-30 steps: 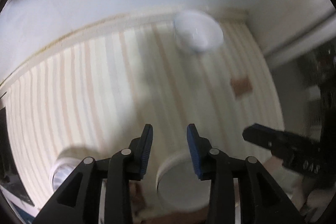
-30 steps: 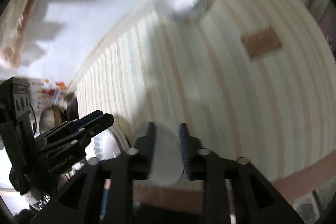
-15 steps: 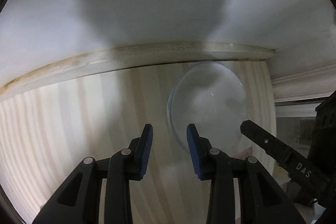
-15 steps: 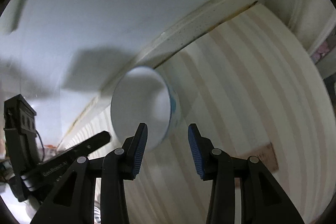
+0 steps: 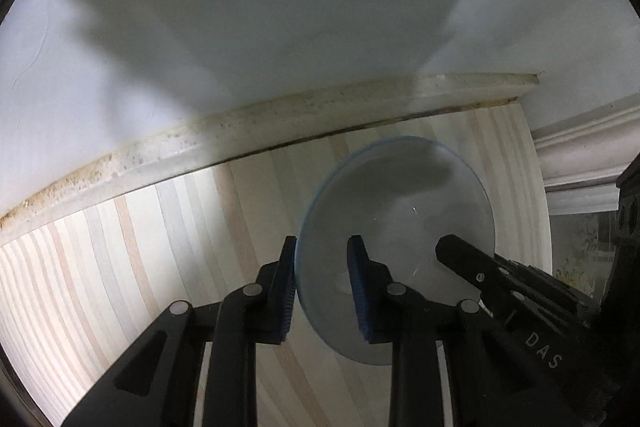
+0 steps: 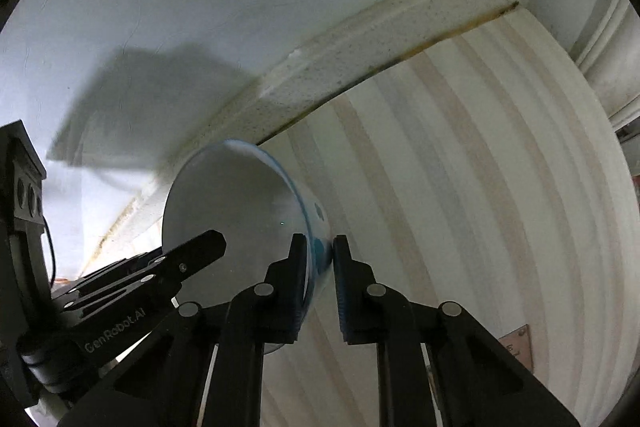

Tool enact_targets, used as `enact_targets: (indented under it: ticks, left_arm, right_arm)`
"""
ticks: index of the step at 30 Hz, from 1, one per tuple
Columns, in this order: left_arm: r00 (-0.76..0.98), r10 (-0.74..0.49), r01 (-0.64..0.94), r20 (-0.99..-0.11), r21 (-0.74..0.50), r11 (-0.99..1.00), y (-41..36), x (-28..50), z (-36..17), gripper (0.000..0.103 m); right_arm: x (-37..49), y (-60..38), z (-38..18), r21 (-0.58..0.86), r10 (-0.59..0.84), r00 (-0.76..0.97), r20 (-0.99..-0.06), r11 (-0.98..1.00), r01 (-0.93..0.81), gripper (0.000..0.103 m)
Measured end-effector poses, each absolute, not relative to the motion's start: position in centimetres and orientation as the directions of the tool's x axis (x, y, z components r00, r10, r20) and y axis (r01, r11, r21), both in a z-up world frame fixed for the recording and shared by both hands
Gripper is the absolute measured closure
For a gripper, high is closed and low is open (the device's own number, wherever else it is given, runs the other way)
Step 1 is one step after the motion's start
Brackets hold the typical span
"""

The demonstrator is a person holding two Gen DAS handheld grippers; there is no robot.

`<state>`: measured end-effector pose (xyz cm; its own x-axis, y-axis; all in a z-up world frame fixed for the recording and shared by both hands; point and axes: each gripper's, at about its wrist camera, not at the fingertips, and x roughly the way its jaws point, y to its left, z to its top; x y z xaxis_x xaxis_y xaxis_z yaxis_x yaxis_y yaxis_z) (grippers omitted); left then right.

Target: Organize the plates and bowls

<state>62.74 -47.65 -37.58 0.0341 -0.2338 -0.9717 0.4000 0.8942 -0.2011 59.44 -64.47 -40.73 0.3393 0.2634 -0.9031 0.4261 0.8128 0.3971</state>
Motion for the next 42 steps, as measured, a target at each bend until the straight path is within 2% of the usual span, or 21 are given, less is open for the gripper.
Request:
enact_targets:
  ticks: [12,27,34,42]
  left_arm:
    - [0.086,-0.25,0.43,-0.964,-0.19,0.883,-44.7,58.2,-32.8,0.081]
    - [0.164,-0.269,0.477,-0.949,-0.162,0.864,-36.6,46.8,-24.3,0.081]
    - [0.126,-0.265,0.478,-0.956,-0.176,0.861,-34.2,42.0,-25.0,0.081]
    - [0.065,-0.236,0.454,-0.97,-0.181,0.872,-33.3,40.1,-28.3,0.081]
  right_arm:
    - [56.0,-62.7,-36.5,0.389,0.254,0.359,-0.898,0.838,0.383,0.089]
    - [42.5,-54.3,-29.6,0.438,0.312,0.394,-0.865,0.851,0.288,0.089]
    - [35.5,-51.1,-29.5,0.452,0.342,0.364,-0.866,0.847,0.279,0.089]
    - [32.2,-50.2,-32.1,0.44,0.349,0.316,-0.882,0.85,0.291,0.089]
